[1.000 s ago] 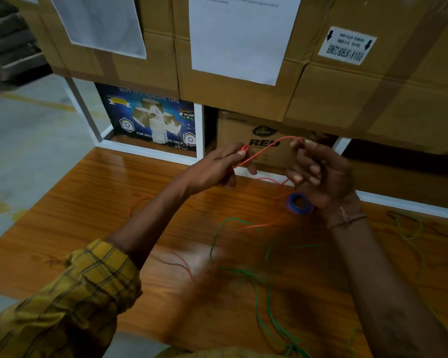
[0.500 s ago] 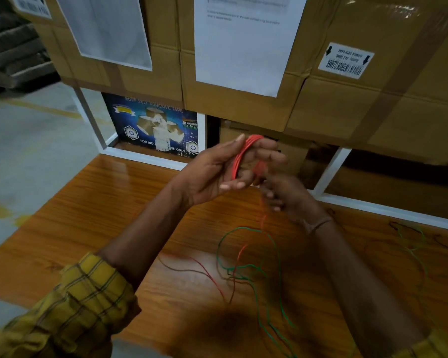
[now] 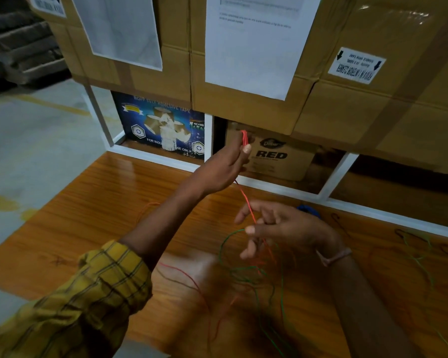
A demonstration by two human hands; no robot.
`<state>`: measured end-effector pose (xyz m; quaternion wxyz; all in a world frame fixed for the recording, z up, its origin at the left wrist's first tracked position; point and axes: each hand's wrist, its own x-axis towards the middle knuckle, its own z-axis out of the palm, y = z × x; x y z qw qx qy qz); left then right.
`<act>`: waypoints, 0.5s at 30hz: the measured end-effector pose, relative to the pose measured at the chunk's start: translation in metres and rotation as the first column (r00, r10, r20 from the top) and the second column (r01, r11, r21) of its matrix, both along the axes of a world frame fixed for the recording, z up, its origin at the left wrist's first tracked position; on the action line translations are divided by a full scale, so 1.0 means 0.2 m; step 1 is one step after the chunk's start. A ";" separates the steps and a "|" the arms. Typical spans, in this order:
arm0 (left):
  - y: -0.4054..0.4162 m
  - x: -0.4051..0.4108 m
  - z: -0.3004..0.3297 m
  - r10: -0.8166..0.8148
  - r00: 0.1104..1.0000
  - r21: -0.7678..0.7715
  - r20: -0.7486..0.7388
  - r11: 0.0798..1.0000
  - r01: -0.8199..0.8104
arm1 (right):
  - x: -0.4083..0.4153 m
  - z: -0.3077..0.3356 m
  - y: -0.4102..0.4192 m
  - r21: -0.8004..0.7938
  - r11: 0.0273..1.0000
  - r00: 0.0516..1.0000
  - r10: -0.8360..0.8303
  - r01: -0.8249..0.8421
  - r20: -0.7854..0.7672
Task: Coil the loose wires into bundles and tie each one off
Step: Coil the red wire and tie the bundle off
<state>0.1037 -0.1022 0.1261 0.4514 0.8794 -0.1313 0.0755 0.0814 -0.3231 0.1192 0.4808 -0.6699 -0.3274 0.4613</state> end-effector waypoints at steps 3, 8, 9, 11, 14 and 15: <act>-0.01 -0.02 0.01 -0.018 0.999 0.143 0.047 0.990 0.011 | 0.04 0.01 -0.08 0.109 0.981 0.985 0.168 -0.163 -0.038; -0.01 -0.02 0.01 -0.076 0.997 0.256 0.032 0.964 0.066 | 0.07 0.02 -0.16 0.230 0.970 0.992 0.096 -0.076 -0.077; -0.01 -0.02 0.01 -0.089 0.996 0.261 0.005 0.962 0.084 | 0.08 0.02 -0.17 0.226 0.974 0.995 0.041 -0.018 -0.095; 0.02 -0.03 0.01 -0.101 0.993 0.271 -0.068 0.956 0.116 | 0.12 0.01 -0.18 0.185 0.971 0.985 -0.132 0.150 -0.110; 0.07 -0.05 0.02 -0.147 0.951 0.171 -0.271 0.965 0.198 | 0.19 0.00 -0.19 0.181 0.909 0.926 -0.374 0.376 -0.046; 0.08 -0.06 0.02 -0.186 0.923 0.109 -0.337 0.966 0.234 | 0.21 0.00 -0.18 0.197 0.881 0.901 -0.434 0.429 -0.023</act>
